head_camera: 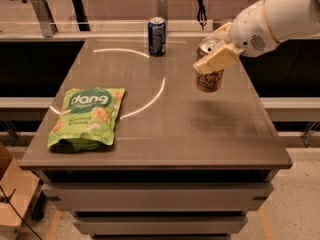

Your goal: Move orange can near green rice chip bag

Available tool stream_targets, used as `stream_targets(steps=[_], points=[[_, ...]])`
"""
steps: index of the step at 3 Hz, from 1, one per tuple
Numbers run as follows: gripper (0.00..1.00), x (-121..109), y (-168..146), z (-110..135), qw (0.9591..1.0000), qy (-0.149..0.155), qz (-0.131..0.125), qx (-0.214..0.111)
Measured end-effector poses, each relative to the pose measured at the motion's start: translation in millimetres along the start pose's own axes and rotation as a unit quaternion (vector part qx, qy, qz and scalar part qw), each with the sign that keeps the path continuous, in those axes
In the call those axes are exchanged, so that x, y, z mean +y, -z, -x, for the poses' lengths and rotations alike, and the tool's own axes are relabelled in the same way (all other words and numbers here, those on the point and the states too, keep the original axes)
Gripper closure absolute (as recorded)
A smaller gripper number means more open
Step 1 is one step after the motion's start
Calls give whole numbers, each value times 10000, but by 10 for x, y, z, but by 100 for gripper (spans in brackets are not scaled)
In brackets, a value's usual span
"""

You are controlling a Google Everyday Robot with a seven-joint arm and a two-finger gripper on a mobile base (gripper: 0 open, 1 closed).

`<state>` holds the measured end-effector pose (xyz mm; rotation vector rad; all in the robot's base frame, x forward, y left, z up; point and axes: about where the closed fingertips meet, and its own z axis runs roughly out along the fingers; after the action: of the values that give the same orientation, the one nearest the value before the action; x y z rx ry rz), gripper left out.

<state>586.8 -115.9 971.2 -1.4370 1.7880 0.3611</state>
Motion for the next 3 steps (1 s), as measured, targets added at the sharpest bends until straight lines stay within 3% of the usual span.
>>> stream_targets(steps=[1, 3], points=[[100, 305, -227, 303, 9984, 391, 385, -107], [100, 903, -762, 812, 9867, 657, 1378, -558]])
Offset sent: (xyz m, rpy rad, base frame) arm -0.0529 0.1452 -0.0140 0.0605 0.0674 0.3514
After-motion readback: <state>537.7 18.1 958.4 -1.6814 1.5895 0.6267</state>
